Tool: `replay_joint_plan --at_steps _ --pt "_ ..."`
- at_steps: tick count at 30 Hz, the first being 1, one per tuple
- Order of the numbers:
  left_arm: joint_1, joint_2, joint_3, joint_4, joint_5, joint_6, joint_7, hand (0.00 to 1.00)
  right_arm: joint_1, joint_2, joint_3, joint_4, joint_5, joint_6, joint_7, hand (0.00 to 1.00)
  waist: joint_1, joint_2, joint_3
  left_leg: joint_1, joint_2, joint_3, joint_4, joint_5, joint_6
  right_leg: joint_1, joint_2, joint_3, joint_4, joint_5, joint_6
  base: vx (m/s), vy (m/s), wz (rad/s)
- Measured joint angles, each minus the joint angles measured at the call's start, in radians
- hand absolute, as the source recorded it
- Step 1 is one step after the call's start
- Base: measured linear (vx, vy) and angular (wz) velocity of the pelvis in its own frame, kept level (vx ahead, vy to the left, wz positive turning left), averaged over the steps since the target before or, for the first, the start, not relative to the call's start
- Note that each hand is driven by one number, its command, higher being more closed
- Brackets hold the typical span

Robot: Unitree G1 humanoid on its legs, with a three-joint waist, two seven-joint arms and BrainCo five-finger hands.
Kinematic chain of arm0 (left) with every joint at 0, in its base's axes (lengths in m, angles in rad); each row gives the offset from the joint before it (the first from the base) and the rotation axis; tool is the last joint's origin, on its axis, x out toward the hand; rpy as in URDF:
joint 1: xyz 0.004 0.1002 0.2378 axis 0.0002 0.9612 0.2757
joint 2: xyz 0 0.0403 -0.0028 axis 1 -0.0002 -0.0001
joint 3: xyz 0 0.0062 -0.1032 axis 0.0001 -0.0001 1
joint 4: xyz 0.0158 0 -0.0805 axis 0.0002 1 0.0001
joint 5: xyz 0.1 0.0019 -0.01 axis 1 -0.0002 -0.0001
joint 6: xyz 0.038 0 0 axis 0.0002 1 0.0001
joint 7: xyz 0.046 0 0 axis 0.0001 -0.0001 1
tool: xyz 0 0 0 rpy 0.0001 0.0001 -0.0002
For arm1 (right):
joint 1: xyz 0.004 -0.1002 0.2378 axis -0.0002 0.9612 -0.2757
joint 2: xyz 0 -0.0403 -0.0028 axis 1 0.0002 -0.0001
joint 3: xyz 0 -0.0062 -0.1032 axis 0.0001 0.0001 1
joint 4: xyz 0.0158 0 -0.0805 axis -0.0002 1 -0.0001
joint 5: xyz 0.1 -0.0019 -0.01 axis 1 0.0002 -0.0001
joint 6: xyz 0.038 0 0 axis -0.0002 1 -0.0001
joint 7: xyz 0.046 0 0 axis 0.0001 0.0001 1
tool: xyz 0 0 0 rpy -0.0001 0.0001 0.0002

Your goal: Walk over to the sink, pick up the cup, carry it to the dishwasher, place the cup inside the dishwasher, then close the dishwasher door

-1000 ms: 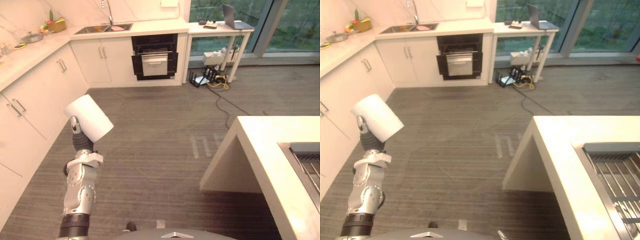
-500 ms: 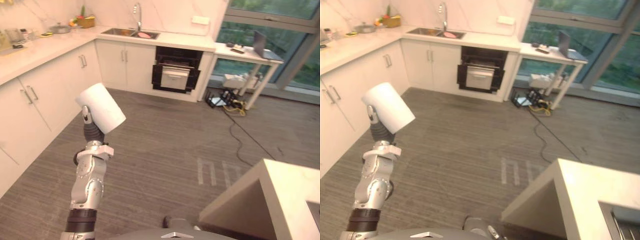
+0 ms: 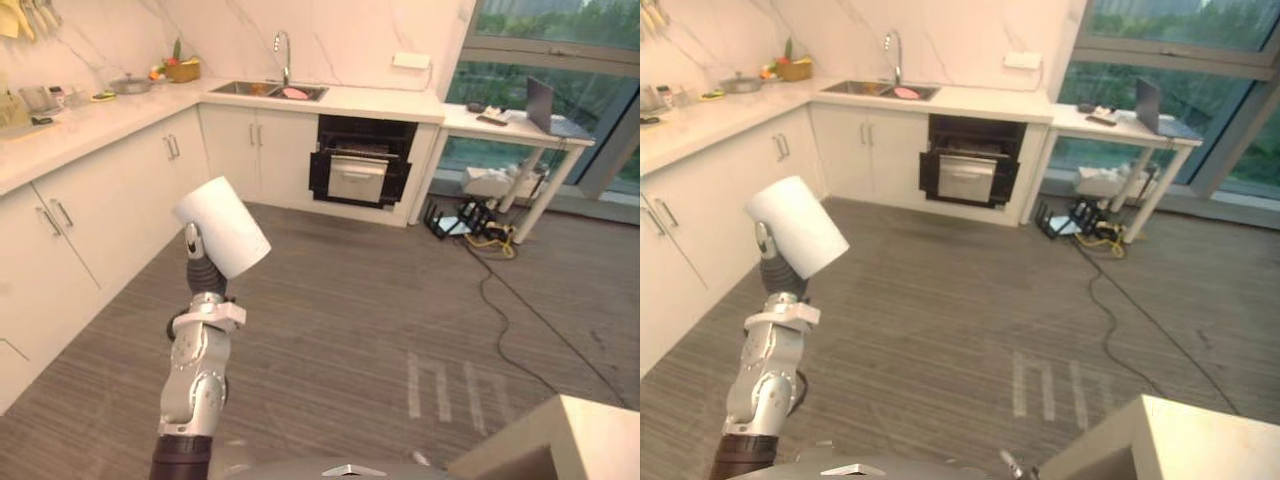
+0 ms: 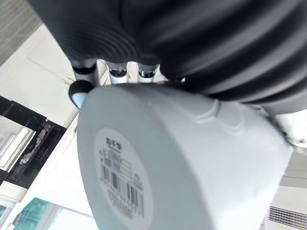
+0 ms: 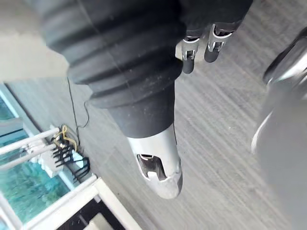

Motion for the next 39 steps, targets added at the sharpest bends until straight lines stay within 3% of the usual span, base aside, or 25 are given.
replay_joint_plan --at_steps 1,2,3,5,6,8,9,10,11,12,13,14,16,18,20,21,23,25,26,28,30,31,33,37,39 --pt "0.006 0.018 0.001 -0.01 0.002 -0.002 0.001 1.0 -0.036 -0.006 0.039 -0.018 0.008 -0.01 0.0 0.0 0.002 0.0 -0.001 0.008 -0.039 0.003 -0.219 0.001 -0.016 0.0 -0.016 0.02 -0.016 -0.002 0.005 0.29 0.116 -0.68" --pt "0.011 0.041 0.004 -0.02 0.021 -0.004 0.0 1.0 -0.088 -0.018 0.082 -0.034 0.022 -0.015 0.0 0.0 0.008 0.0 -0.001 0.015 -0.08 -0.018 -0.534 0.06 -0.044 0.01 -0.035 0.058 -0.029 -0.014 0.025 0.39 0.16 -0.68" --pt "0.014 0.046 0.003 -0.017 0.024 -0.004 -0.002 1.0 -0.101 -0.021 0.102 -0.044 0.033 -0.014 0.0 0.0 0.013 0.001 0.001 0.009 -0.086 -0.036 -0.623 0.082 -0.055 0.024 -0.045 0.073 -0.031 -0.028 0.047 0.44 0.19 -0.6" --pt "0.02 0.048 0.014 0.005 0.029 -0.009 -0.004 1.0 -0.106 -0.028 0.111 -0.046 0.047 -0.012 0.001 0.0 0.023 0.007 0.001 0.013 -0.082 -0.029 -0.657 0.114 -0.074 0.082 -0.06 0.107 -0.019 -0.096 0.084 0.48 0.233 -0.49" --pt "0.024 0.055 0.028 0.031 0.028 -0.02 -0.013 1.0 -0.103 -0.027 0.11 -0.037 0.058 -0.009 0.001 0.0 0.027 -0.006 -0.006 0.019 -0.095 -0.03 -0.613 0.171 -0.074 0.106 -0.08 0.131 -0.019 -0.125 0.094 0.42 0.225 -0.49" --pt "0.031 0.07 0.054 0.054 0.029 -0.023 -0.028 1.0 -0.102 -0.025 0.109 -0.023 0.06 -0.002 0.002 0.0 0.03 -0.035 -0.028 0.01 -0.143 -0.03 -0.528 0.171 -0.06 0.137 -0.13 0.156 -0.028 -0.157 0.097 0.52 0.242 -0.39" --pt "0.029 0.083 0.079 0.079 0.039 -0.026 -0.043 1.0 -0.095 -0.024 0.1 0.013 0.074 0.021 0.0 0.0 0.019 -0.067 -0.031 0.017 -0.183 -0.028 -0.46 0.119 -0.013 0.148 -0.165 0.175 0.043 -0.141 0.106 0.59 0.235 -0.11" --pt "0.027 0.086 0.081 0.092 0.039 -0.026 -0.046 1.0 -0.092 -0.024 0.094 0.016 0.077 0.035 0.0 0.0 0.011 -0.075 -0.031 0.029 -0.195 -0.028 -0.444 0.104 -0.001 0.135 -0.175 0.171 0.105 -0.125 0.117 0.6 0.229 0.14" --pt "0.022 0.089 0.084 0.107 0.046 -0.024 -0.05 1.0 -0.074 -0.02 0.064 0.037 0.077 0.052 -0.001 0.0 0.006 -0.088 -0.023 0.078 -0.22 -0.026 -0.433 0.062 0.016 0.097 -0.188 0.163 0.277 -0.071 0.168 0.67 0.267 0.23" --pt "0.018 0.094 0.083 0.104 0.068 -0.024 -0.058 1.0 -0.054 -0.011 0.04 0.045 0.077 0.059 -0.004 0.0 -0.003 -0.092 -0.012 0.137 -0.25 -0.024 -0.446 0.029 0.033 0.031 -0.215 0.145 0.473 0.036 0.238 0.63 0.25 0.15" --pt "0.015 0.099 0.079 0.103 0.079 -0.025 -0.063 1.0 -0.046 -0.003 0.028 0.05 0.077 0.059 -0.004 0.0 -0.003 -0.1 -0.013 0.167 -0.266 -0.024 -0.463 0.012 0.04 -0.009 -0.23 0.145 0.567 0.116 0.253 0.49 0.177 -0.01" --pt "0.009 0.101 0.079 0.101 0.088 -0.025 -0.062 1.0 -0.044 0.006 0.024 0.065 0.076 0.059 -0.005 0.0 -0.007 -0.104 -0.011 0.232 -0.281 -0.018 -0.5 -0.014 0.054 -0.097 -0.24 0.141 0.742 0.138 0.205 0.36 0.108 -0.11" --pt "0.008 0.115 0.065 0.099 0.097 -0.025 -0.053 1.0 -0.035 0.025 0.035 0.068 0.075 0.055 -0.003 0.0 -0.024 -0.085 -0.011 0.319 -0.277 -0.026 -0.575 -0.024 0.061 -0.212 -0.216 0.08 0.83 0.089 0.13 0.45 0.103 0.0" --pt "-0.002 0.116 0.028 0.075 0.097 -0.025 -0.039 1.0 -0.004 0.047 0.032 0.018 0.075 0.046 0.0 0.0 -0.038 -0.081 -0.01 0.39 -0.276 -0.042 -0.644 -0.028 0.061 -0.319 -0.168 0.045 0.768 0.045 0.118 0.42 0.0 0.24" --pt "-0.015 0.111 -0.037 0.022 0.1 -0.024 -0.028 1.0 0.053 0.06 0.032 -0.085 0.061 0.026 -0.001 0.0 -0.064 -0.062 0.008 0.463 -0.246 -0.088 -0.664 -0.073 0.046 -0.393 -0.125 -0.028 0.5 0.031 0.116 0.48 -0.103 0.55" --pt "-0.021 0.109 -0.054 0.015 0.109 -0.024 -0.028 1.0 0.066 0.064 0.033 -0.106 0.055 0.022 0.0 0.0 -0.066 -0.056 0.011 0.473 -0.235 -0.093 -0.663 -0.086 0.038 -0.399 -0.118 -0.04 0.406 0.048 0.116 0.46 -0.126 0.58" --pt "-0.022 0.084 -0.082 -0.026 0.141 -0.023 -0.024 1.0 0.095 0.076 0.068 -0.165 0.036 -0.021 0.003 0.0 -0.071 -0.058 0.006 0.521 -0.213 -0.12 -0.611 -0.178 -0.007 -0.401 -0.108 -0.045 0.104 0.18 0.12 0.52 -0.167 0.5" --pt "-0.006 0.07 -0.076 -0.049 0.149 -0.026 -0.02 1.0 0.102 0.074 0.112 -0.184 0.036 -0.052 0.005 0.0 -0.068 -0.094 -0.022 0.563 -0.223 -0.144 -0.593 -0.253 -0.034 -0.401 -0.13 -0.042 0.096 0.244 0.066 0.7 -0.302 0.39" --pt "0.018 0.044 -0.074 -0.044 0.157 -0.024 -0.017 1.0 0.088 0.054 0.136 -0.211 0.036 -0.052 0.007 0.0 -0.062 -0.051 -0.025 0.595 -0.18 -0.151 -0.563 -0.276 -0.051 -0.4 -0.095 -0.07 0.172 0.222 0.05 0.77 -0.35 0.24" --pt "0.055 0.003 -0.09 -0.045 0.161 -0.022 0.004 1.0 0.06 0.016 0.15 -0.267 0.039 -0.056 0.003 0.0 -0.063 0.005 -0.013 0.496 -0.124 -0.153 -0.285 -0.227 -0.03 -0.358 -0.053 -0.1 0.188 0.151 0.03 0.62 -0.329 0.1" --pt "0.056 -0.019 -0.103 -0.044 0.168 -0.026 0.025 1.0 0.029 0.007 0.153 -0.335 0.044 -0.05 0.0 0.0 -0.041 0.021 0.027 0.296 -0.084 -0.18 0.157 0.049 -0.083 -0.267 -0.017 -0.096 0.18 0.086 0.007 0.49 -0.272 -0.06" --pt "0.057 -0.024 -0.104 -0.044 0.168 -0.026 0.037 1.0 0.018 0.006 0.154 -0.349 0.045 -0.045 -0.001 0.0 -0.031 0.033 0.032 0.218 -0.072 -0.193 0.303 0.077 -0.115 -0.221 -0.001 -0.093 0.167 0.063 -0.005 0.38 -0.163 -0.19" --pt "0.062 -0.021 -0.093 -0.045 0.162 -0.028 0.05 1.0 0.013 0.005 0.172 -0.357 0.046 -0.012 -0.002 0.0 -0.013 0.035 0.035 0.086 -0.058 -0.187 0.435 0.075 -0.111 -0.108 0.024 -0.093 0.111 0.03 -0.014 0.49 -0.183 -0.22" --pt "0.081 -0.022 -0.035 -0.045 0.135 -0.06 0.045 1.0 -0.042 -0.006 0.189 -0.285 0.037 0.041 0.0 0.0 0.036 0.02 0.027 -0.048 -0.038 -0.077 0.032 0.011 -0.074 0.021 0.031 -0.022 0.013 0.008 0.0 0.56 -0.105 -0.56" --pt "0.094 -0.02 -0.016 -0.05 0.132 -0.071 0.045 1.0 -0.095 -0.02 0.189 -0.19 0.026 0.05 0.001 0.0 0.048 0.017 0.024 -0.009 -0.08 -0.097 -0.485 0.059 -0.072 0.068 0.016 0.033 -0.026 -0.018 0.012 0.53 0.078 -0.64"
